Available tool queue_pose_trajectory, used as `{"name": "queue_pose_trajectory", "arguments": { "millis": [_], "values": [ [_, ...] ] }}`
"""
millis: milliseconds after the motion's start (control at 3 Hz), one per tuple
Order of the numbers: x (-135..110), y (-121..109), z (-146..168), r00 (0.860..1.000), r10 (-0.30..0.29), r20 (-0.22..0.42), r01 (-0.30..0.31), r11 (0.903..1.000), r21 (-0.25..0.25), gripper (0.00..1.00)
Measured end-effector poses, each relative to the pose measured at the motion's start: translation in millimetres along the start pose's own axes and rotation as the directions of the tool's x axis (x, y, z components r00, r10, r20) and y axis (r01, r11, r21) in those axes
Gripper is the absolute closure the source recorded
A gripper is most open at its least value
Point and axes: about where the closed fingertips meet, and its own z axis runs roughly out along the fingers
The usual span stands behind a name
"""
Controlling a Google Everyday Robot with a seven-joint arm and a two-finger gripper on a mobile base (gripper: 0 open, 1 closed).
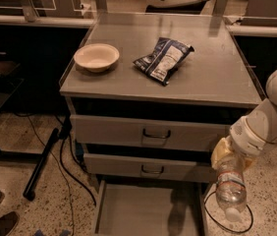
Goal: Place water bottle into bottom drawer
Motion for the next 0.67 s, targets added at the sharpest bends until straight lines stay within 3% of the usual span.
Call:
{"name": "queue_pose_trajectory", "arguments": {
  "millis": [333,667],
  "values": [
    [-4,-3,34,0.998,0.065,-0.025,-0.065,0.997,-0.041,1.0],
    [-18,-5,59,0.99,0.143,-0.007,-0.143,0.9862,-0.083,1.0]
  ]
}}
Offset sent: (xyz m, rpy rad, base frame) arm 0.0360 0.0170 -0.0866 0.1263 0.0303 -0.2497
